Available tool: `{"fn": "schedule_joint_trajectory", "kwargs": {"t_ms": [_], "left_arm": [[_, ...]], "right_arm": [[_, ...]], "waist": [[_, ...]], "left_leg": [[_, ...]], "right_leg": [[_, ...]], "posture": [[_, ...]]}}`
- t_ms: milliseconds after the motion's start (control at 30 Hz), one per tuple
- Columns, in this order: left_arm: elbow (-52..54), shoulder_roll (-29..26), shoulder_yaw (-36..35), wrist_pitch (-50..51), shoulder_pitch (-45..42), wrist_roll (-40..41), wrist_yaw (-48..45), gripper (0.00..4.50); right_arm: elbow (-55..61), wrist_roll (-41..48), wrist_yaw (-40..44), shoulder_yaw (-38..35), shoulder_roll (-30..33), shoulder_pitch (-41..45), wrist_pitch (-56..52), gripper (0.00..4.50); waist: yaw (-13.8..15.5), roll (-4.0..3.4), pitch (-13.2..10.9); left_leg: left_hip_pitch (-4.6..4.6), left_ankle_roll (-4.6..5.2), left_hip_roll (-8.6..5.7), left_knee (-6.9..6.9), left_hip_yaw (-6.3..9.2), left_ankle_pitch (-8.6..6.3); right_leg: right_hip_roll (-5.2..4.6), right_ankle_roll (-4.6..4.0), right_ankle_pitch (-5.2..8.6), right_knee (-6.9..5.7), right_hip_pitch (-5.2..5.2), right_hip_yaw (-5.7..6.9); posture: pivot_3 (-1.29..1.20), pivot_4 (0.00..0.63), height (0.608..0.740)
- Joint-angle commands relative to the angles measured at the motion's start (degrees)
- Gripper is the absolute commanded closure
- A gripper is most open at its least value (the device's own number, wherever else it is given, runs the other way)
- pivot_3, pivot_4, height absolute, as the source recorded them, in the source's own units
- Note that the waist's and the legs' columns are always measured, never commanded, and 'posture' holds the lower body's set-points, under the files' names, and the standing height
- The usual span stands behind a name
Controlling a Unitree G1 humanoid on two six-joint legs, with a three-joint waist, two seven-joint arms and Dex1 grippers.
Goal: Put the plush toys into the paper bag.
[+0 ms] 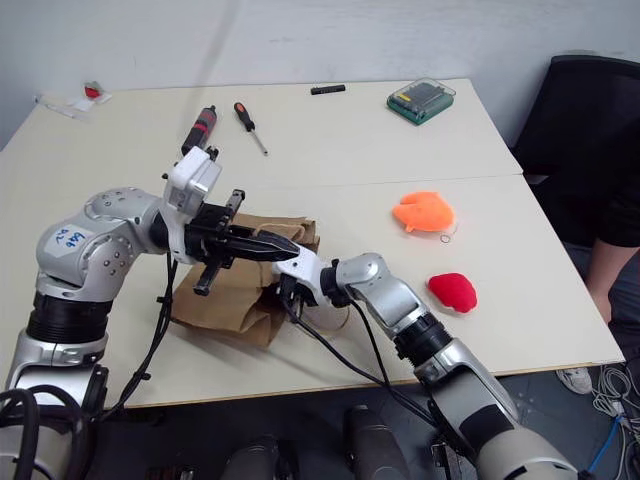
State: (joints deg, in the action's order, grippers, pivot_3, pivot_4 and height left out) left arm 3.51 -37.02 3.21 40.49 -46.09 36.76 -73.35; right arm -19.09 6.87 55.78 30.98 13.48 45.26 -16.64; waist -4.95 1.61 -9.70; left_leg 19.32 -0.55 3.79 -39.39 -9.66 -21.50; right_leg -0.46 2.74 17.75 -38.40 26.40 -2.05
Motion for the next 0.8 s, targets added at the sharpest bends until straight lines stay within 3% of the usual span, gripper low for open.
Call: {"fn": "schedule_joint_trajectory", "kwargs": {"t_ms": [33,200,533,667,800], "left_arm": [[-1.03,0.70,-4.84,1.69,-4.77,3.05,3.20,4.50],[2.51,2.01,-6.61,5.91,-5.24,7.03,6.36,4.50],[8.17,3.39,-1.94,4.15,-1.06,5.65,6.91,4.50],[8.71,3.48,-1.22,3.31,-0.86,5.19,6.87,4.50],[8.83,3.04,-1.67,3.18,-0.91,5.41,7.20,4.50]], "right_arm": [[-1.97,-4.17,1.87,1.55,-0.10,1.19,4.60,4.48],[-4.64,-8.14,3.21,2.26,-0.34,2.00,8.48,4.48],[-17.78,-12.97,10.87,4.43,-4.69,10.14,20.17,4.48],[-18.64,1.07,17.84,-5.86,-11.74,11.16,-1.18,4.48],[-16.63,6.49,19.16,-10.22,-13.90,9.95,-14.14,4.48]], "waist": [[-0.03,0.00,0.00],[-0.14,-0.08,0.05],[-0.74,-0.08,0.05],[-1.31,-0.08,0.04],[-1.44,-0.10,0.04]], "left_leg": [[0.01,0.00,0.00,-0.01,0.00,0.00],[-0.03,0.00,0.01,-0.05,0.01,0.00],[-0.07,-0.03,0.02,-0.27,0.02,0.01],[-0.06,-0.05,0.05,-0.24,0.07,0.02],[-0.01,-0.07,0.07,-0.25,0.18,0.03]], "right_leg": [[-0.01,0.00,0.00,0.00,0.00,0.00],[-0.01,-0.01,0.01,-0.27,-0.02,-0.01],[-0.04,-0.06,0.03,-0.38,-0.03,-0.01],[-0.03,-0.12,0.07,-0.64,-0.02,0.03],[-0.04,-0.18,0.10,-0.72,0.02,0.10]], "posture": [[0.00,0.150,0.740],[0.00,0.150,0.740],[0.00,0.150,0.740],[0.00,0.150,0.740],[0.00,0.150,0.740]]}}
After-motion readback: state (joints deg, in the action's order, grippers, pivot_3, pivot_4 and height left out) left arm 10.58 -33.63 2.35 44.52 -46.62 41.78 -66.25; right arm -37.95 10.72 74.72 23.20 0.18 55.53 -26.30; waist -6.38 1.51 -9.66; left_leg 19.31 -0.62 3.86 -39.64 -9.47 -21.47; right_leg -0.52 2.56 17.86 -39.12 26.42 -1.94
